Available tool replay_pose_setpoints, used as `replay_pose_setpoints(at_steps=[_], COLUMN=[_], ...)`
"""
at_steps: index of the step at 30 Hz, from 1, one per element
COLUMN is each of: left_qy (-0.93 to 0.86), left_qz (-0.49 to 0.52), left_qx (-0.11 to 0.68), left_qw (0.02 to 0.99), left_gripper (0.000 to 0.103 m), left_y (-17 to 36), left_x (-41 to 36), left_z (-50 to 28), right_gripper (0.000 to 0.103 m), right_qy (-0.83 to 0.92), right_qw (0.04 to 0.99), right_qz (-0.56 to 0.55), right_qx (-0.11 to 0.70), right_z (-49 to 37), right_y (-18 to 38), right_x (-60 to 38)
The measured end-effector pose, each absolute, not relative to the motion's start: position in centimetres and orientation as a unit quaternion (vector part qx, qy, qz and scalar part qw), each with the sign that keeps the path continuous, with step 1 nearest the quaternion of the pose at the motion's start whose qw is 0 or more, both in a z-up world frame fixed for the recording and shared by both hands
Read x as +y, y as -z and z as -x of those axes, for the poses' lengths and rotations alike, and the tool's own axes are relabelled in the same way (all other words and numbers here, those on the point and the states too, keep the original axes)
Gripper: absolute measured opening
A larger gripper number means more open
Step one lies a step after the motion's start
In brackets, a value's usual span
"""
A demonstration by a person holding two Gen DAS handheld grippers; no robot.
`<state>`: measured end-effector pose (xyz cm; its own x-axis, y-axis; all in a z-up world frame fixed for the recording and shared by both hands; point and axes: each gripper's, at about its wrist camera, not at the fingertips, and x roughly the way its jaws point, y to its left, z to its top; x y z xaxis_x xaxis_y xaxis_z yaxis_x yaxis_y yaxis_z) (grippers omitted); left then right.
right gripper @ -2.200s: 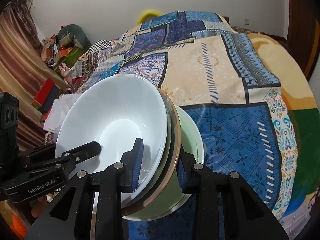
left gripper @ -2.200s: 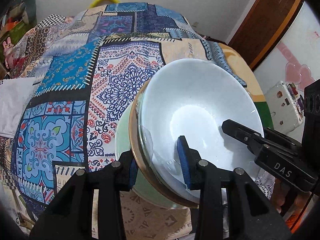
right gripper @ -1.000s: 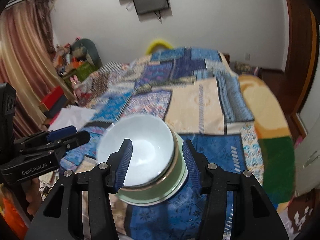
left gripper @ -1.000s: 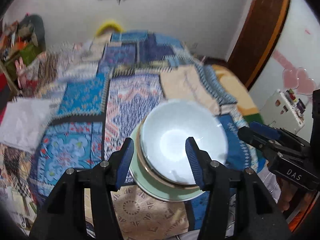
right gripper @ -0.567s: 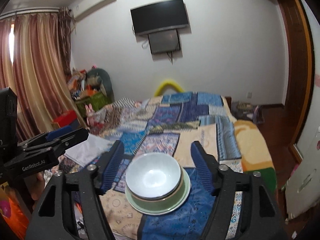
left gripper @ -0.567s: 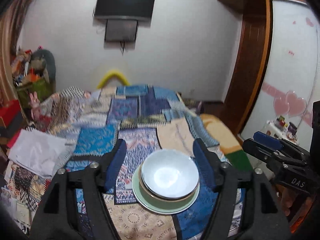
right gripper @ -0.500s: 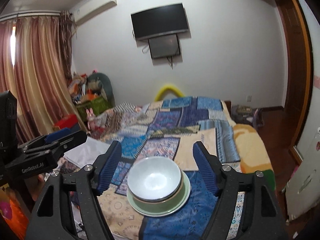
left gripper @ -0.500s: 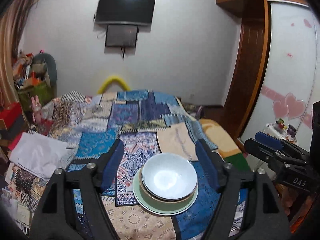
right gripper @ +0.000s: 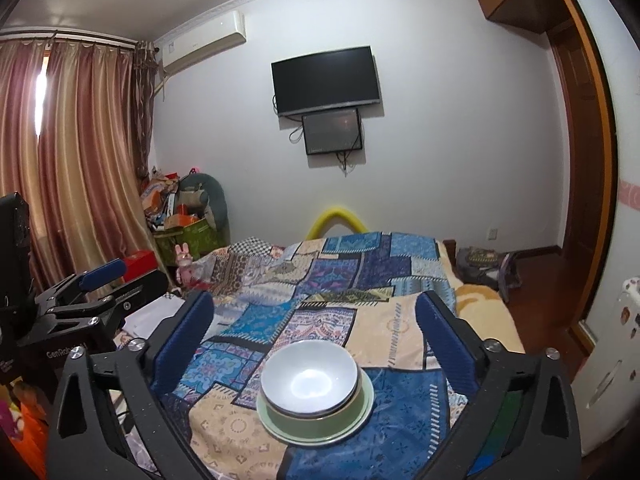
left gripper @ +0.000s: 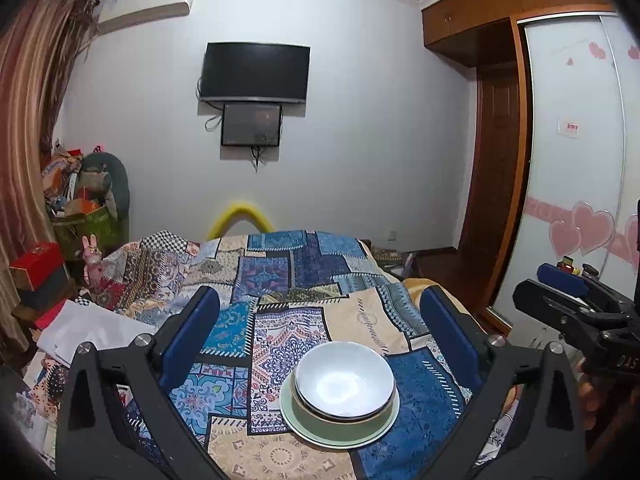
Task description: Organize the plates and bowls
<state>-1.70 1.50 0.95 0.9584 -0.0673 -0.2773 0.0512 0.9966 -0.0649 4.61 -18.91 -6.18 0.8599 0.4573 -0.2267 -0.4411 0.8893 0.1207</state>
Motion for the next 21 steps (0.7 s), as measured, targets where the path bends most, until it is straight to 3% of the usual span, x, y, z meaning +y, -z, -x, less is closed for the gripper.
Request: replay_pose_setpoints(at_steps=[21], left_qy=[0.036], left_qz=[0.022], left_qx=[0.13], left_qw=[0.991], left_gripper=[0.103], left_y=[-0.45], left_x=[1.11], left_z=[2.64], right_gripper=[0.103], right_qy=[-0.223], right_qw=[0.968], right_qz=[-0.025], right_qx=[0.116], right_z=[-3.79], right_y=[6.21], right_x=[-18.79])
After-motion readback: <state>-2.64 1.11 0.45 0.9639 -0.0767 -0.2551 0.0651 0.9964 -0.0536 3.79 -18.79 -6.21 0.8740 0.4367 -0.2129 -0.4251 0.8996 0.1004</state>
